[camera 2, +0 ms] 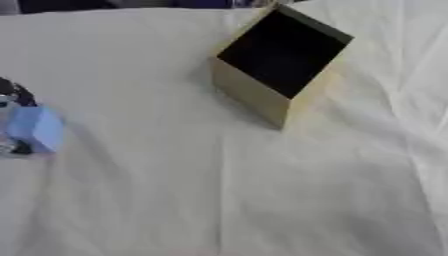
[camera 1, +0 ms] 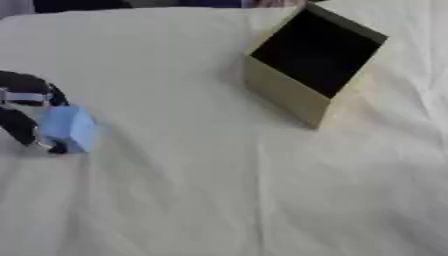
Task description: Pick up objects on the table and place them in the box.
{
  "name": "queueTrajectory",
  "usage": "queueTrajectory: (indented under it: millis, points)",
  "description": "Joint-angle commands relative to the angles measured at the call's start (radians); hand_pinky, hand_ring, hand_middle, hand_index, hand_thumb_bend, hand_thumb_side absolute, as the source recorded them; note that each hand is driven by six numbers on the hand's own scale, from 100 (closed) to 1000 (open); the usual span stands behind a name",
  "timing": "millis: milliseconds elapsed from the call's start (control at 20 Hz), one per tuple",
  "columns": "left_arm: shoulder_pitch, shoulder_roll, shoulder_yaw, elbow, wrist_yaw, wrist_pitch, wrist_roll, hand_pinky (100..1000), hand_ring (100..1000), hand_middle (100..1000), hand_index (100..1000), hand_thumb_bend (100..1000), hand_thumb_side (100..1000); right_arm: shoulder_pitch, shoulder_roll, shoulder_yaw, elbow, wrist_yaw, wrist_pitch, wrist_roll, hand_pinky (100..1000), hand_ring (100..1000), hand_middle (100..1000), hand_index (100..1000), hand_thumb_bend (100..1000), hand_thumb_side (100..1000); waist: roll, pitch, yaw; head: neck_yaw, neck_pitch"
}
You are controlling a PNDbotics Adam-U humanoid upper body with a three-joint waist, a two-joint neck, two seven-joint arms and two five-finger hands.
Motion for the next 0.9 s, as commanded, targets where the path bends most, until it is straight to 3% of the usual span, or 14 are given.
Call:
queueTrajectory:
  millis: [50, 150, 250, 300, 400, 900]
  points:
    - [-0.003, 0.032, 0.031, -0.035, 0.014, -0.007, 0.005, 891, 792, 647, 758, 284, 479, -0.002, -0.011, -0.004, -0.016, -0.004, 0.0, 0.001, 647, 789, 596, 725, 100, 801, -0.002, -0.015, 0.001, -0.002, -0.008]
    - [0.003, 0.041, 0.048, -0.051, 0.024, -0.007, 0.003, 890, 793, 650, 760, 204, 363, -0.001, -0.01, -0.004, -0.016, -0.003, 0.001, 0.001, 647, 789, 596, 725, 100, 801, -0.002, -0.015, 0.003, -0.004, -0.007]
    - [0.01, 0.053, 0.063, -0.064, 0.032, -0.008, 0.001, 888, 791, 649, 759, 184, 283, 0.0, -0.009, -0.005, -0.016, -0.003, 0.002, 0.0, 648, 789, 596, 725, 100, 801, -0.002, -0.015, 0.005, -0.005, -0.008]
    - [0.012, 0.058, 0.07, -0.07, 0.035, -0.009, 0.001, 886, 789, 647, 757, 156, 192, 0.0, -0.009, -0.005, -0.016, -0.003, 0.002, 0.0, 648, 789, 596, 725, 100, 801, -0.002, -0.016, 0.006, -0.005, -0.008]
    - [0.017, 0.067, 0.082, -0.081, 0.041, -0.01, 0.001, 885, 787, 645, 756, 128, 131, 0.0, -0.01, -0.005, -0.016, -0.002, 0.002, 0.0, 648, 789, 596, 725, 100, 801, -0.002, -0.017, 0.007, -0.006, -0.008]
    - [0.02, 0.082, 0.131, -0.129, 0.068, -0.009, 0.015, 881, 784, 642, 750, 100, 125, 0.004, -0.01, -0.007, -0.016, -0.004, 0.003, -0.002, 648, 790, 596, 725, 100, 801, -0.001, -0.023, 0.012, -0.011, -0.007]
